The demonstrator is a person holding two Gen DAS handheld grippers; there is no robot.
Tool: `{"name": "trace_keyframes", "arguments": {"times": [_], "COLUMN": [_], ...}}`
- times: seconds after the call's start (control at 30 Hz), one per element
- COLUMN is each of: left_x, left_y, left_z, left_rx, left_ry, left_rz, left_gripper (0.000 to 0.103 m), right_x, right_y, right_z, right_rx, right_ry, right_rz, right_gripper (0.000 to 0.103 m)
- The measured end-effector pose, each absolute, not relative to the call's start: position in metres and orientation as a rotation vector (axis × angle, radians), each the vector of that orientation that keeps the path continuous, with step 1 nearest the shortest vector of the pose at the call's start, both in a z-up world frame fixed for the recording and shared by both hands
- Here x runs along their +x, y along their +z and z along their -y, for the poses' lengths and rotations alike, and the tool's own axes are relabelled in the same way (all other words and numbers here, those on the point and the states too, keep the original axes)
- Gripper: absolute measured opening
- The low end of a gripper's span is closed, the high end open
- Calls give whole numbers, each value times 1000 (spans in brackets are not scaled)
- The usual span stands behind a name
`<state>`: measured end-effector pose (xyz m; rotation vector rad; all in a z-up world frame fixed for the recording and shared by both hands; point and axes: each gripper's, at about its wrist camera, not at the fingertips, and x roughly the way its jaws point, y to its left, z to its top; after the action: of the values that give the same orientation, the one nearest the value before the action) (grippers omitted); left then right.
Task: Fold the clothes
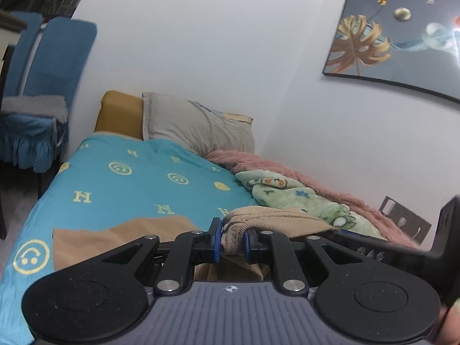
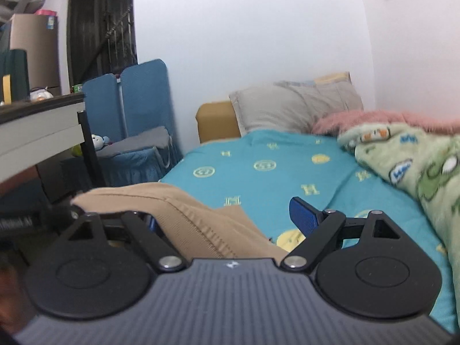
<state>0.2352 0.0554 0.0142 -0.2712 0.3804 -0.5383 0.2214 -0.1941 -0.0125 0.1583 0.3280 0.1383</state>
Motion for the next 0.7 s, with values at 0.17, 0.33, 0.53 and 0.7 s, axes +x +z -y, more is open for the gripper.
{"name": "trace_keyframes", "arguments": {"times": [0.17, 0.33, 0.53, 0.7], "left_x": [238, 236, 233, 233], "left_y": [14, 18, 17, 15], "left_z": [-64, -70, -66, -68], "left_rx": [-294, -309, -293, -305], "left_ry": [-501, -503, -512, -511], "left_rz": [-385, -372, -377, -381], "left_gripper": [16, 16, 16, 16], "right_x": [224, 219, 220, 217], "right_y": [-18, -27, -27, -31], "right_z": [211, 214, 190, 168], "right_rx": [248, 311, 218, 82], "right_ry": [313, 268, 413, 340], "right_rz": [-570, -579, -547, -503], "right_gripper": [87, 87, 87, 87]}}
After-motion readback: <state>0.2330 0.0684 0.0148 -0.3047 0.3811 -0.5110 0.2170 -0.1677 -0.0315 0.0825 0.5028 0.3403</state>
